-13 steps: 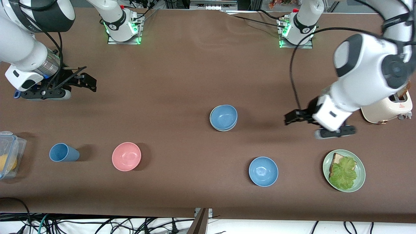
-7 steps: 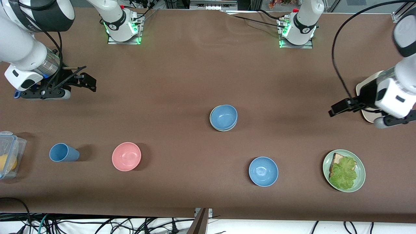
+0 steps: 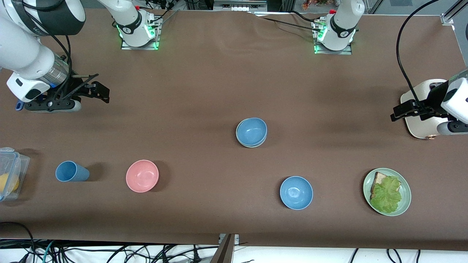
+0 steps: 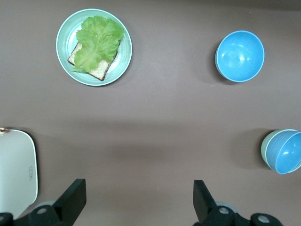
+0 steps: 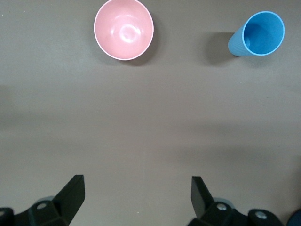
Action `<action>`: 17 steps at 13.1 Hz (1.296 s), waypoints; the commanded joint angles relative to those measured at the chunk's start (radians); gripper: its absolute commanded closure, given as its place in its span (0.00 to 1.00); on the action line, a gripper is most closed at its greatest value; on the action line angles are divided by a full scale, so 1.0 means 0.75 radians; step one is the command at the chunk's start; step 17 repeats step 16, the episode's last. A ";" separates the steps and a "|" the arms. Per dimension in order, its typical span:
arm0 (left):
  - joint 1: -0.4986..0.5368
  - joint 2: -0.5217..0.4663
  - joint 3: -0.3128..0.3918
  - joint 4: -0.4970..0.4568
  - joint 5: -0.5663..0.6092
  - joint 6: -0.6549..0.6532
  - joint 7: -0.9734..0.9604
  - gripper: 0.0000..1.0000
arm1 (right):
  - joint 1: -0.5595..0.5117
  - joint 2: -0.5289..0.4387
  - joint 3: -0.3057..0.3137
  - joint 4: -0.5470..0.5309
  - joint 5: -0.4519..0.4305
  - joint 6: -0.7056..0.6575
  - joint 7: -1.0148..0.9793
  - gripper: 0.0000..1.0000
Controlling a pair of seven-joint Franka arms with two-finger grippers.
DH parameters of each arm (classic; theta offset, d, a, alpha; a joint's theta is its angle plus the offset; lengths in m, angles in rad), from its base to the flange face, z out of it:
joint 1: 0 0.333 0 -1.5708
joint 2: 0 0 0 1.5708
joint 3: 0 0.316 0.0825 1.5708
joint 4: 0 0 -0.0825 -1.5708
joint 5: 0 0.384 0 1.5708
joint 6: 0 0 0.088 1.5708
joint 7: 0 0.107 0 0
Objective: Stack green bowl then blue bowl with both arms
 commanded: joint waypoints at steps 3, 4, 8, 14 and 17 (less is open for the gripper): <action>0.060 -0.032 -0.042 -0.028 0.036 -0.047 0.140 0.00 | -0.003 -0.036 0.007 -0.008 -0.002 -0.008 0.010 0.00; 0.054 -0.028 -0.040 -0.026 0.036 -0.047 0.136 0.00 | -0.003 -0.036 0.007 -0.006 -0.002 -0.006 0.010 0.00; 0.033 -0.018 -0.048 -0.007 0.053 -0.065 0.130 0.00 | -0.003 -0.040 0.007 0.002 0.004 -0.008 0.010 0.00; 0.031 0.009 -0.046 -0.007 0.057 -0.063 0.132 0.00 | -0.003 -0.036 0.005 0.028 0.004 -0.008 -0.010 0.00; 0.033 0.009 -0.044 -0.007 0.071 -0.061 0.136 0.00 | -0.003 -0.036 0.005 0.028 0.002 -0.006 -0.015 0.00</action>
